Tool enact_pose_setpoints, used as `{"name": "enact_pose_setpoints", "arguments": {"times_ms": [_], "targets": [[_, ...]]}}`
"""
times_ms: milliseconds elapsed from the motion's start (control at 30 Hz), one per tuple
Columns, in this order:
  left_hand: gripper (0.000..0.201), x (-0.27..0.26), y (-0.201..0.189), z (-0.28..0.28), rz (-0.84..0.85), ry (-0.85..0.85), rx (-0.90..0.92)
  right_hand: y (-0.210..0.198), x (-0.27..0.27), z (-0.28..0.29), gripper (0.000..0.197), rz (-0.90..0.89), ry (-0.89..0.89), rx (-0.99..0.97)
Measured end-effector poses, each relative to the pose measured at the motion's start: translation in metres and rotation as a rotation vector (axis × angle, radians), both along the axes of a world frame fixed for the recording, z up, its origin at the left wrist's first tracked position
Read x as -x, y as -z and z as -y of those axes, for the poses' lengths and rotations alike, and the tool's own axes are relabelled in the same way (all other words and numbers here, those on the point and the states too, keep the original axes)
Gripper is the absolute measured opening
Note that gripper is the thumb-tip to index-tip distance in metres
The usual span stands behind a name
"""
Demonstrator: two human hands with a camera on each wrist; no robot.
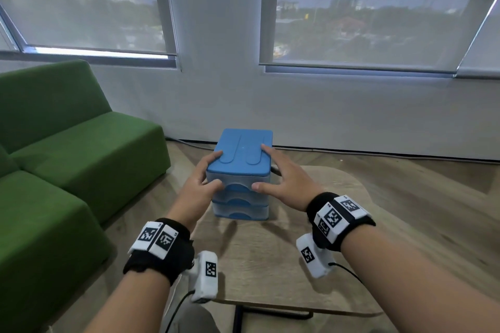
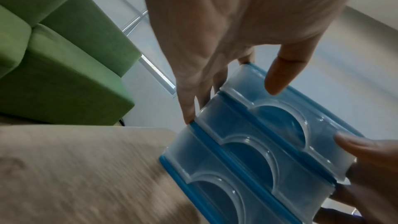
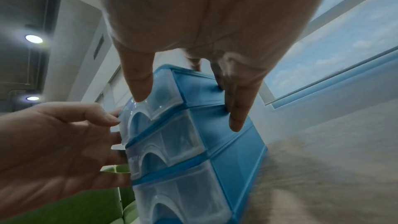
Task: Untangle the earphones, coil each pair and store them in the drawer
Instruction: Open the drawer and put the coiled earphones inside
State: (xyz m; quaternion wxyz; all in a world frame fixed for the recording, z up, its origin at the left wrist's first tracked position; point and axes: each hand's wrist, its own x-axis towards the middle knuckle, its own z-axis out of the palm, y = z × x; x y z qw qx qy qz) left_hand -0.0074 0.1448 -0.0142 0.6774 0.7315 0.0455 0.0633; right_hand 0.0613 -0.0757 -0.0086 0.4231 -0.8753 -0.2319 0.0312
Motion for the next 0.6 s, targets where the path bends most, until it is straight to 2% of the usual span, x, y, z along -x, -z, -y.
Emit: {"name": "enact_pose_setpoints", "arguments": {"times_ms": [300,467,600], "targets": [[0.060,-0.0025,0.0084,-0.0046,0.067,-0.016,0.016,0.0082,-0.0035,0.0019,0.093,-0.040,-0.015,-0.126],[0.060,-0.0046,0.0074,-0.0044,0.051,-0.024,0.008,0.0095,-0.0033,0.0016,0.084,-0.027,-0.022,-0.148],[0.055,-0.0084,0.0004,-0.0030,-0.028,-0.015,-0.003,0.0096,-0.0028,0.0023,0.084,-0.016,-0.038,-0.138]]}}
